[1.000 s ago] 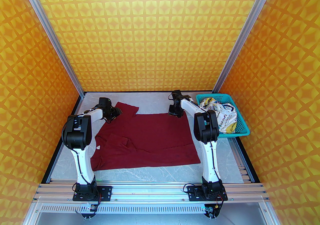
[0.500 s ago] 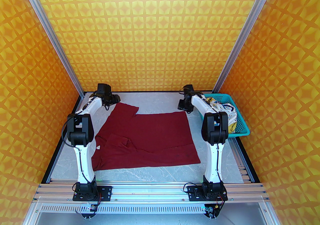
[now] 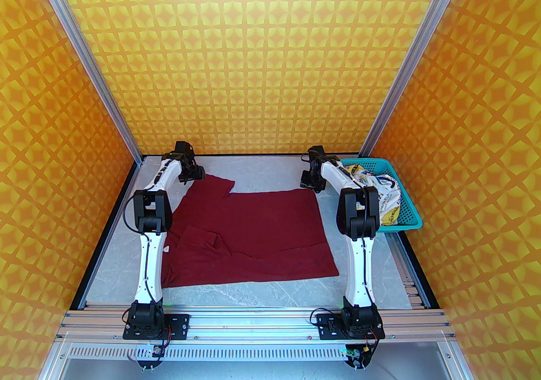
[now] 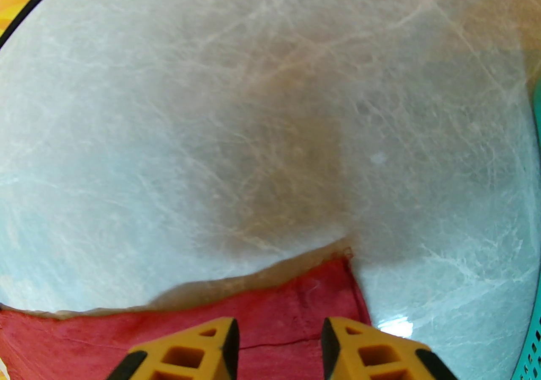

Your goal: Fold and stack the mixed laundry pile

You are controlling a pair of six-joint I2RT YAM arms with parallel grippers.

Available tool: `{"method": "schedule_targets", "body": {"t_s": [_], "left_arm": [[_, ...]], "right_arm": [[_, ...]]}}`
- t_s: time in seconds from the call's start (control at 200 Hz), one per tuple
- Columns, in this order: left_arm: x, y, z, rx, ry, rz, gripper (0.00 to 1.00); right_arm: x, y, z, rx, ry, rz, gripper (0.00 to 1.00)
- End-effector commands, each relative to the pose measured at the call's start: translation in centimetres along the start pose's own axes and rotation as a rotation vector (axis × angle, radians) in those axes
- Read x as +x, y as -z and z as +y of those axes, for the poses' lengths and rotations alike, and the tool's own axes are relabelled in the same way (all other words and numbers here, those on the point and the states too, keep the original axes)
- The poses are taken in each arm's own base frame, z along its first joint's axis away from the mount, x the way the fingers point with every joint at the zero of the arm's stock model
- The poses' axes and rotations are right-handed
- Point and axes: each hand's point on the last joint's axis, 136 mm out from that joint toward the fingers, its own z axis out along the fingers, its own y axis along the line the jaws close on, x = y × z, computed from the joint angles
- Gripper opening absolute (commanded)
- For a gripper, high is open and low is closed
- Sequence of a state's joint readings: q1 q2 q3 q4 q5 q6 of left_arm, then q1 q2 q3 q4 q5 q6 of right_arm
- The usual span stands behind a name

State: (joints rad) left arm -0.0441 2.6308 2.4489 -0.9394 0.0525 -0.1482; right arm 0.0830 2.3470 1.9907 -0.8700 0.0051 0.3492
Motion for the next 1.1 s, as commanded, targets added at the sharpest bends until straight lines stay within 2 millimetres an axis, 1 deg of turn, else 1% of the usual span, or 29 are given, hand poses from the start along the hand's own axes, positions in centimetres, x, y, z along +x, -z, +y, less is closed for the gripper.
{"method": "schedule_targets", "body": {"t_s": [0.0, 0.115, 0.185, 0.26, 0.345, 0.405, 0.445, 0.52, 0.6, 0.72, 0.845, 0.95, 1.05, 1.1], "left_arm": [[3.5, -1.5, 0.5, -0.094, -0.069, 0.141, 0.68], [4.4, -1.8, 0.5, -0.114, -0.074, 0.175, 0.68], [4.8, -1.9, 0.6, -0.116, -0.070, 0.187, 0.63], [4.8, -1.8, 0.5, -0.114, -0.069, 0.190, 0.50], [4.6, -1.7, 0.1, -0.084, -0.071, 0.173, 0.30], [4.0, -1.1, -0.2, -0.074, -0.074, 0.143, 0.16], [3.4, -0.6, -0.4, -0.063, -0.074, 0.116, 0.10], [2.2, 0.3, -0.7, -0.043, -0.075, 0.062, 0.03], [1.1, 1.2, -1.1, -0.020, -0.075, 0.019, 0.00], [0.3, 1.9, -0.9, 0.002, -0.063, -0.004, 0.00], [0.3, 2.1, -1.0, 0.019, -0.066, -0.007, 0.00], [0.5, 2.0, -1.2, 0.041, -0.067, -0.006, 0.00], [0.6, 1.9, -1.5, 0.074, -0.053, -0.010, 0.00], [0.5, 2.1, -1.7, 0.096, -0.047, -0.017, 0.00]], "right_arm": [[-0.4, 0.3, -0.4, 0.024, 0.015, -0.012, 0.38], [-0.5, 0.7, -0.3, 0.019, 0.015, -0.018, 0.38], [-0.5, 0.8, -0.3, 0.015, 0.014, -0.020, 0.38], [-0.5, 0.8, -0.2, 0.014, 0.014, -0.021, 0.38], [-0.4, 0.7, -0.6, 0.020, 0.010, -0.015, 0.37], [-0.3, 0.6, -1.1, 0.026, -0.001, -0.007, 0.37], [-0.3, 0.6, -1.5, 0.036, -0.008, -0.005, 0.37], [-0.3, 0.4, -2.1, 0.048, -0.016, -0.002, 0.37], [-0.3, 0.0, -1.8, 0.036, -0.008, 0.007, 0.37], [-0.1, -0.9, -1.8, 0.041, -0.006, 0.032, 0.37], [0.0, -1.8, -2.2, 0.063, -0.008, 0.046, 0.37], [0.2, -2.5, -1.6, 0.035, -0.014, 0.066, 0.37], [0.3, -3.1, -1.5, 0.033, -0.014, 0.077, 0.35], [0.1, -3.2, -1.6, 0.037, -0.011, 0.074, 0.31]]}}
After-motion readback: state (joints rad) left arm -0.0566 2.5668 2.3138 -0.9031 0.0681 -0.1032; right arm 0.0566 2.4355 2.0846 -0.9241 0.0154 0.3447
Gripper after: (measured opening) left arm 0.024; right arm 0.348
